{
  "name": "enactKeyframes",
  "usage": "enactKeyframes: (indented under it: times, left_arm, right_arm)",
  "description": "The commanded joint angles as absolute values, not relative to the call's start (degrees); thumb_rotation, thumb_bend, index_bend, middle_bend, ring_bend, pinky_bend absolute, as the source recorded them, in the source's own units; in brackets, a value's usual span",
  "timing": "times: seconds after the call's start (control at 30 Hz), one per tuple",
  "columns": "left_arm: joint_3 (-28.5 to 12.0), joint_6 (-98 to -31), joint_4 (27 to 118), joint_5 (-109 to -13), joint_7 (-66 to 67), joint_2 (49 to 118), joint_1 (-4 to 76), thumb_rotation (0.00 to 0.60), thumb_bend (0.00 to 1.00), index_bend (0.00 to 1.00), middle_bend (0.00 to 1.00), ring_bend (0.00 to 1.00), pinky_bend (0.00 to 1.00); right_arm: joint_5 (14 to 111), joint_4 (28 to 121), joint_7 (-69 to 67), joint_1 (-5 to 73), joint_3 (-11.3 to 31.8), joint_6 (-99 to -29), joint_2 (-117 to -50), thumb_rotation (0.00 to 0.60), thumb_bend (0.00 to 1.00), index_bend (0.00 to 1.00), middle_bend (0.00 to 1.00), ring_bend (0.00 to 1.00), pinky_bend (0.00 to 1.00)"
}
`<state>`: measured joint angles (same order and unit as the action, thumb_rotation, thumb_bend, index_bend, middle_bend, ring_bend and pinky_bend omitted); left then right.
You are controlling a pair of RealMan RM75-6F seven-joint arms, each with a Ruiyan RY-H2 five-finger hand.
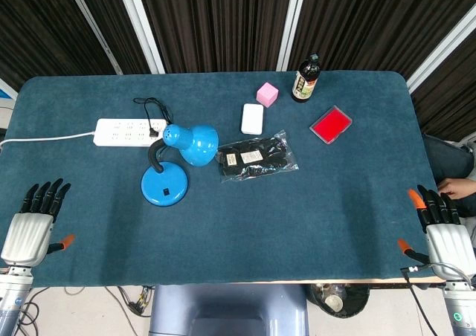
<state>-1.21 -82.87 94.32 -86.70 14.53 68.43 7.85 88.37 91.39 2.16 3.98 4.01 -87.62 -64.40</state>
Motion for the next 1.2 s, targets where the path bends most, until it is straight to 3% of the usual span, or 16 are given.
enactKeyframes:
  times: [0.03, 0.57, 0.63, 0.7, 0.73, 0.83, 0.93, 1.07, 1.2]
  left_arm:
    - [-1.15, -83.0, 94.31, -86.86, 14.56, 68.4, 7.8, 0.6, 0.1, 0.0, 0.0, 0.0, 0.01]
    - [-0.93, -82.43, 94.48, -86.75, 14.78, 68.5, 7.92, 0.6, 0.1, 0.0, 0.0, 0.0, 0.01]
    - [-0.77, -82.36, 94.67, -86.93, 14.81, 68.34, 7.92, 0.6, 0.1, 0.0, 0.0, 0.01, 0.06]
    - [-0.56, -81.85, 94.93, -87.06, 15.7, 68.1, 8.13, 0.6, 0.11, 0.0, 0.07, 0.14, 0.26]
    - [-0.54, -81.56, 95.08, -87.07, 16.45, 68.01, 8.31, 0.6, 0.15, 0.0, 0.18, 0.29, 0.43]
    - [-0.79, -79.87, 96.07, -86.67, 18.63, 68.11, 9.37, 0.6, 0.31, 0.0, 0.61, 0.68, 0.73]
    - [-1.01, -75.61, 99.49, -83.79, 22.46, 68.01, 11.08, 0.6, 0.41, 0.0, 0.78, 0.82, 0.84]
    - [-2.06, -70.9, 102.4, -80.56, 28.79, 69.73, 14.11, 0.6, 0.47, 0.0, 0.86, 0.89, 0.89]
    - [-3.73, -65.97, 104.65, -74.31, 35.6, 72.91, 17.69, 0.6, 0.47, 0.0, 0.87, 0.91, 0.9]
  right_arm:
    - [88.52, 91.44, 2.22, 3.89, 3.95, -87.8, -64.35, 0.6, 0.25, 0.0, 0.0, 0.0, 0.0]
    - [88.35, 91.59, 2.4, 3.89, 4.02, -87.79, -64.49, 0.6, 0.25, 0.0, 0.0, 0.0, 0.0]
    - [88.47, 91.64, 2.4, 3.82, 3.99, -87.96, -64.48, 0.6, 0.25, 0.0, 0.0, 0.0, 0.0]
    - [88.5, 91.62, 2.31, 3.83, 3.99, -87.98, -64.49, 0.6, 0.25, 0.0, 0.0, 0.0, 0.0]
    - [88.48, 91.58, 2.26, 3.85, 4.0, -87.93, -64.48, 0.6, 0.25, 0.0, 0.0, 0.0, 0.0]
    - [88.3, 91.55, 2.07, 3.87, 4.07, -87.82, -64.41, 0.6, 0.25, 0.0, 0.0, 0.0, 0.0]
    - [88.27, 91.57, 1.87, 3.88, 4.03, -87.71, -64.37, 0.6, 0.25, 0.0, 0.0, 0.0, 0.0]
    - [88.09, 91.76, 1.71, 3.88, 4.05, -87.6, -64.3, 0.6, 0.25, 0.0, 0.0, 0.0, 0.0]
    - [87.94, 91.88, 1.49, 3.83, 4.06, -87.54, -64.19, 0.6, 0.25, 0.0, 0.0, 0.0, 0.0]
